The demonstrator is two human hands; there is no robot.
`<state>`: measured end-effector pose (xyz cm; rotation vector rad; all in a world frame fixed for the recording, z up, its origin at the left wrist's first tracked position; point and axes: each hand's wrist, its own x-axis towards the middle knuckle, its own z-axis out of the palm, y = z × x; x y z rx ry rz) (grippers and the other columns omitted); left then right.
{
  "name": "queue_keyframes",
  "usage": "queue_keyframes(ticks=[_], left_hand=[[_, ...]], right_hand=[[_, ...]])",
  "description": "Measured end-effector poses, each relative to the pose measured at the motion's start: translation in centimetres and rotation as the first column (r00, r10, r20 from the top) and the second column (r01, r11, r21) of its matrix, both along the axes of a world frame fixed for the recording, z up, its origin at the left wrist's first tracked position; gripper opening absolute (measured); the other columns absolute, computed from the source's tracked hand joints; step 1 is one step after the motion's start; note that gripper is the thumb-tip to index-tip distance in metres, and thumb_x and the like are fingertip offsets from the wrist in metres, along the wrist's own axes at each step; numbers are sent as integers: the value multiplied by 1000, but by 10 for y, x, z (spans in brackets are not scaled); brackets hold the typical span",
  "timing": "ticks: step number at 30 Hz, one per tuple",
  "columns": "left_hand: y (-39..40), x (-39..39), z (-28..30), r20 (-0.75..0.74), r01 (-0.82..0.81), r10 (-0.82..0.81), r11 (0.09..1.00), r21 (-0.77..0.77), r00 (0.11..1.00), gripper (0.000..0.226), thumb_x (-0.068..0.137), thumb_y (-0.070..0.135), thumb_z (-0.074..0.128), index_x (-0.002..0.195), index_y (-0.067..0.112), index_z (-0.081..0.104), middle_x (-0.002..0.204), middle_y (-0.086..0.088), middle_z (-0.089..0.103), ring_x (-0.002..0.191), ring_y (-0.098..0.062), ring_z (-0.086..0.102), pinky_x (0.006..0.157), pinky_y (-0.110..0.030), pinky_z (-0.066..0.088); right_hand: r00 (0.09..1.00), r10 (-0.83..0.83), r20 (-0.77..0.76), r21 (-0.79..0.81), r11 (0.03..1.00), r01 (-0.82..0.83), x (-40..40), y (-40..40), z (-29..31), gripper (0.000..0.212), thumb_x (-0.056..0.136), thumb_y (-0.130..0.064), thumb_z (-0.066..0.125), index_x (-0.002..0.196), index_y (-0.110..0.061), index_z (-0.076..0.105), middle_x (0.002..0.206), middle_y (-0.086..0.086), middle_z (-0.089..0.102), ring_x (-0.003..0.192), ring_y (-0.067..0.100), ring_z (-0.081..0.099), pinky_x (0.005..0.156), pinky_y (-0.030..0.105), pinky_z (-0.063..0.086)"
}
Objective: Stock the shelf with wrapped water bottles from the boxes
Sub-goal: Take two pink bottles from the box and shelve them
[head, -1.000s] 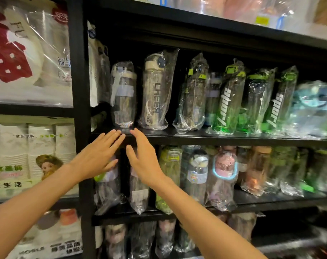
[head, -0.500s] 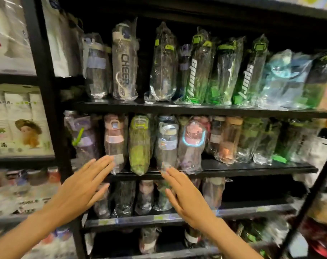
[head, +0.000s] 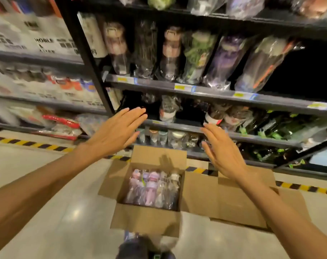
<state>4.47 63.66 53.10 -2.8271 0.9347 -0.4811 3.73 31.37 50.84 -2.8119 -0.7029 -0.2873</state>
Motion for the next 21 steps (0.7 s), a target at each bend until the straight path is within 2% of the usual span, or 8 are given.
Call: queue_keyframes(ticks=[6,8,10,12,15,18,19,21], left_hand=[[9,-9,-153,-146,-94,92,996,-8,985,44,89,22,42,124,-1,56,127,-17,58,115,-28,56,101,-34,29],[19,-15,-210,-192,-130,121,991,-35,974,43,95,24,36,124,0,55,124,-17,60,112,-29,56,99,-36,38],[22,-20,-263,-304,-211,173,973,-94,937,37,90,18,49,122,2,56,119,-18,63,103,-33,62,87,-40,51],[25,-22,-318,-480,-357,261,927,-118,838,36,94,24,48,129,14,49,117,-9,62,100,-29,63,84,-39,51],[35,-27,-420,-660,-536,387,844,-29,644,53,95,40,41,142,22,27,127,-4,55,98,-25,62,81,-36,50],[39,-36,-507,-759,-525,426,841,130,493,48,82,15,63,126,-2,53,127,-26,54,77,-35,66,59,-37,53],[35,-38,-527,-753,-524,471,828,198,459,42,77,11,69,115,-4,59,123,-31,55,84,-38,65,65,-40,55],[31,-42,-569,-782,-646,523,734,211,339,46,89,22,61,126,-2,49,133,-29,44,114,-41,52,92,-45,46]], right_hand=[[966,-75,-247,107,989,104,-7,12,-142,40,97,-21,44,133,-3,49,138,15,49,130,30,42,108,35,29],[925,-109,-365,139,976,170,-13,22,-194,38,98,-18,47,133,-4,47,134,16,51,124,32,46,101,34,34],[870,-141,-471,163,956,243,-19,35,-248,34,97,-17,47,128,-4,49,121,17,58,111,34,53,84,31,38],[801,-182,-570,157,933,324,-24,50,-305,36,97,-20,47,131,-6,45,120,17,58,103,36,56,75,31,37],[656,-242,-715,125,879,460,-29,78,-390,54,97,-29,48,143,-9,28,141,17,47,109,36,57,78,35,45],[458,-283,-843,32,822,568,-31,114,-464,61,96,-34,51,142,-3,25,132,20,53,112,35,57,81,35,45],[401,-284,-871,15,800,600,-31,127,-486,63,95,-34,52,140,1,26,126,22,56,109,35,57,77,33,44],[308,-278,-910,1,741,672,-30,154,-524,68,92,-36,57,138,3,27,125,23,55,110,34,56,80,33,45]])
